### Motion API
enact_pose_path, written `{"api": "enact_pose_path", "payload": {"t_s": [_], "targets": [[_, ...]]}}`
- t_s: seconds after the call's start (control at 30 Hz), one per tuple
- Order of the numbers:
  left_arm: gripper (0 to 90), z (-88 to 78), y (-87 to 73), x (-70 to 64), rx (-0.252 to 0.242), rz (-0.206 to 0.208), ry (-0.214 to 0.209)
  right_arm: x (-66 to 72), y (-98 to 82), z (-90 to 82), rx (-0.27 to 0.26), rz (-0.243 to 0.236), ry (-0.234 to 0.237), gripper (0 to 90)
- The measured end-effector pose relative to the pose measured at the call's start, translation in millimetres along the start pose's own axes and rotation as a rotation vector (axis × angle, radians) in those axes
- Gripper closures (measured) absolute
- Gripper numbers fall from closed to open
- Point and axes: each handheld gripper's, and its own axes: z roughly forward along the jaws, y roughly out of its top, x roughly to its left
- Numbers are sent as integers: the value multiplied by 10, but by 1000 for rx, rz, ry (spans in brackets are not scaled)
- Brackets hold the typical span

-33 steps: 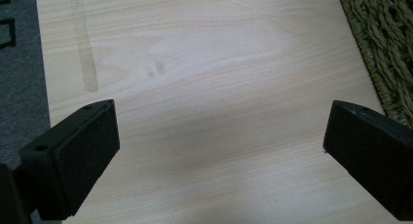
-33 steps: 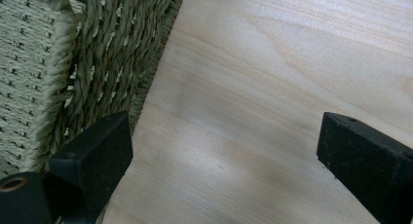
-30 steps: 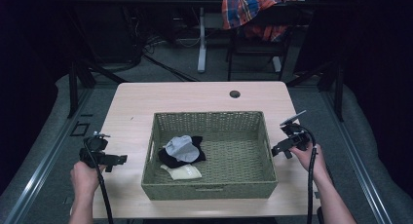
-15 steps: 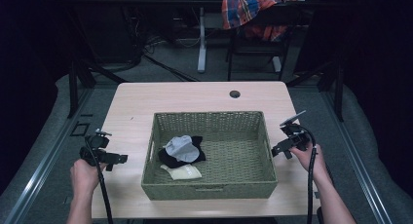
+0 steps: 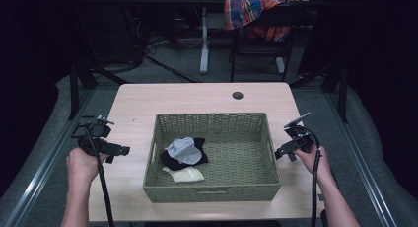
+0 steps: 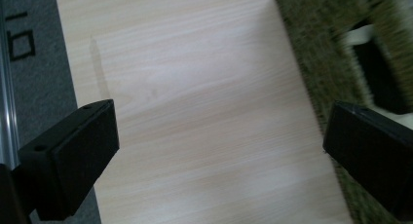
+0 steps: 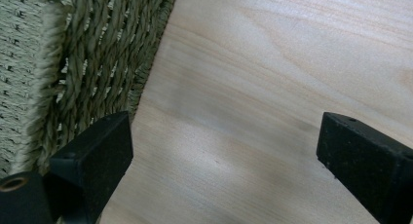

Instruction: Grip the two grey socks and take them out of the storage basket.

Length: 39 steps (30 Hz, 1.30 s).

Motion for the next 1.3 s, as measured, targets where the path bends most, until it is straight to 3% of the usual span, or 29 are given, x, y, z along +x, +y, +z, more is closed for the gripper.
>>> {"api": "enact_pose_path", "payload": {"t_s": [0.27, 0.3, 0.37, 0.43, 0.47, 0.73, 0.8, 0.87, 1.0, 1.03, 1.07, 1.13, 1.3], "targets": [[0, -190, 191, -283, -31, 109, -37, -3, -6, -6, -7, 7, -1, 60], [0, -227, 258, -364, -38, 138, -40, -7, -7, -5, -5, 8, 1, 60], [0, -236, 288, -397, -40, 146, -43, -17, -2, -10, 8, -1, 5, 60], [0, -241, 348, -453, -45, 162, -51, -13, -11, 5, -10, 20, 1, 60], [0, -238, 376, -474, -44, 170, -57, -29, -5, -8, 7, 5, 6, 60], [0, -136, 557, -690, -20, 241, -83, -43, -4, -13, 19, -3, 0, 64], [0, -112, 592, -741, -16, 256, -90, -37, -13, 1, -2, 11, 7, 65], [0, -84, 632, -803, -6, 279, -98, -44, -1, -18, 23, -7, -2, 65], [0, -2, 693, -920, 6, 311, -107, -39, -11, -4, 3, 9, 2, 64], [0, 21, 706, -946, 9, 321, -109, -48, -1, -20, 27, -10, -1, 65], [0, 42, 718, -976, 12, 333, -105, -32, -11, 1, 1, 11, 0, 67], [0, 74, 744, -1035, 22, 351, -89, -28, -11, 7, 1, 13, 1, 69], [0, 152, 789, -1116, 38, 370, -102, -47, -4, -15, 22, -5, 0, 71]]}}
